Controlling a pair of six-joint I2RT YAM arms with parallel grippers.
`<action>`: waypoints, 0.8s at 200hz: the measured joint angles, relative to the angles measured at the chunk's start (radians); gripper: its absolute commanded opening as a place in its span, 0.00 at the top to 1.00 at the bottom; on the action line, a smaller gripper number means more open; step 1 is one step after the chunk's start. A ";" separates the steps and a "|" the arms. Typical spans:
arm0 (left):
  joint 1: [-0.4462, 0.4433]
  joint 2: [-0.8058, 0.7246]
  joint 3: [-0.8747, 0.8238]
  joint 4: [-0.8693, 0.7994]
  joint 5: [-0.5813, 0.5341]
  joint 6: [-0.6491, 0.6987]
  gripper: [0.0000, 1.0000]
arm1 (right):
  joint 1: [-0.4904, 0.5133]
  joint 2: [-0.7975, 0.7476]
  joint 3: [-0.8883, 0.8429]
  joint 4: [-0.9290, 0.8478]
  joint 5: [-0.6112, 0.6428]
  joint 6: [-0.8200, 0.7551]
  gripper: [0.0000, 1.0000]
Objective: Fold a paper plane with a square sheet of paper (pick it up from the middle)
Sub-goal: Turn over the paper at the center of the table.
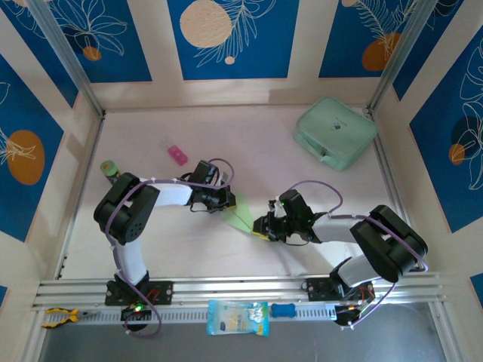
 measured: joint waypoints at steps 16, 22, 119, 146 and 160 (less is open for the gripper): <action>0.000 0.000 0.000 0.000 0.000 0.000 0.96 | -0.002 0.000 0.000 0.000 0.000 -0.003 0.73; 0.000 0.000 0.000 0.000 0.000 0.000 0.96 | -0.002 0.000 0.000 0.000 0.000 -0.003 0.73; 0.003 -0.002 0.000 0.004 0.014 -0.021 0.84 | -0.007 0.000 0.000 0.003 0.000 -0.011 0.82; 0.004 -0.031 -0.003 0.001 0.020 -0.025 0.76 | -0.008 0.000 0.000 0.003 0.000 -0.014 0.85; 0.004 -0.053 -0.003 0.001 0.023 -0.024 0.73 | -0.009 0.000 0.000 0.004 0.000 -0.015 0.86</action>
